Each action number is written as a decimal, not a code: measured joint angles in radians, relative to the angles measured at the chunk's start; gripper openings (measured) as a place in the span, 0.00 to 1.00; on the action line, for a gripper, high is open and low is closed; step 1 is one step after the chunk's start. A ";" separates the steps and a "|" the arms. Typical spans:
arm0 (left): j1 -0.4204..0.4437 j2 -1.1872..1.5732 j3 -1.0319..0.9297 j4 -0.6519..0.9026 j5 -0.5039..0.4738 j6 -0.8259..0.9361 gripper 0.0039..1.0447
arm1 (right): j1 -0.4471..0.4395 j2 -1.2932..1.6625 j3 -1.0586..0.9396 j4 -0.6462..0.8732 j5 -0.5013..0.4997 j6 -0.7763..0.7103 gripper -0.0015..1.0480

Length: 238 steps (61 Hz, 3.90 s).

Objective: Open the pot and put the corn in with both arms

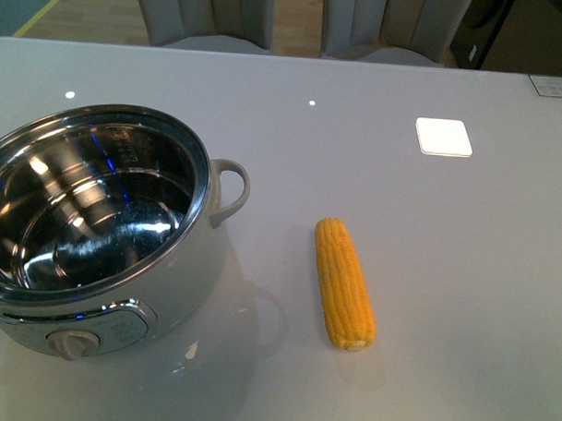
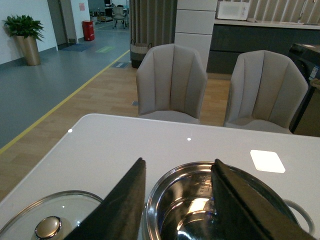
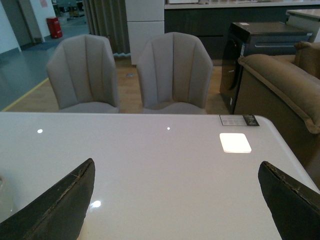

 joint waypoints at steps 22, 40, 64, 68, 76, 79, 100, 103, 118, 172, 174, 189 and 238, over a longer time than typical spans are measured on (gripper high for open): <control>-0.192 -0.159 0.000 -0.178 -0.183 0.007 0.03 | 0.000 0.000 0.000 0.000 0.000 0.000 0.92; -0.195 -0.275 0.000 -0.278 -0.187 0.008 0.03 | 0.000 0.000 0.000 0.000 0.000 0.000 0.92; -0.195 -0.276 0.000 -0.278 -0.187 0.007 0.69 | 0.000 0.000 0.000 0.000 0.000 0.000 0.92; -0.195 -0.276 0.000 -0.278 -0.187 0.007 0.86 | 0.000 0.000 0.000 0.000 0.000 0.000 0.92; -0.195 -0.276 0.000 -0.278 -0.187 0.009 0.93 | 0.000 0.000 0.000 0.000 0.000 0.000 0.92; -0.195 -0.276 0.000 -0.278 -0.187 0.009 0.94 | 0.000 0.000 0.000 0.000 0.000 0.000 0.92; -0.195 -0.277 0.000 -0.278 -0.186 0.009 0.94 | 0.089 0.277 0.140 -0.375 0.300 0.235 0.92; -0.195 -0.277 0.000 -0.278 -0.188 0.009 0.94 | 0.090 0.328 0.140 -0.376 0.303 0.280 0.92; -0.195 -0.277 0.000 -0.278 -0.187 0.009 0.94 | 0.147 0.600 0.168 -0.173 0.291 0.335 0.92; -0.195 -0.277 0.000 -0.278 -0.187 0.009 0.94 | 0.412 1.861 0.692 0.271 0.183 0.323 0.92; -0.195 -0.277 0.000 -0.278 -0.187 0.009 0.94 | 0.422 1.881 0.694 0.276 0.177 0.323 0.92; -0.195 -0.277 0.000 -0.278 -0.187 0.009 0.94 | 0.471 2.007 0.737 0.306 0.153 0.322 0.92; -0.195 -0.277 0.000 -0.278 -0.187 0.009 0.94 | 0.566 2.261 0.880 0.308 0.170 0.199 0.92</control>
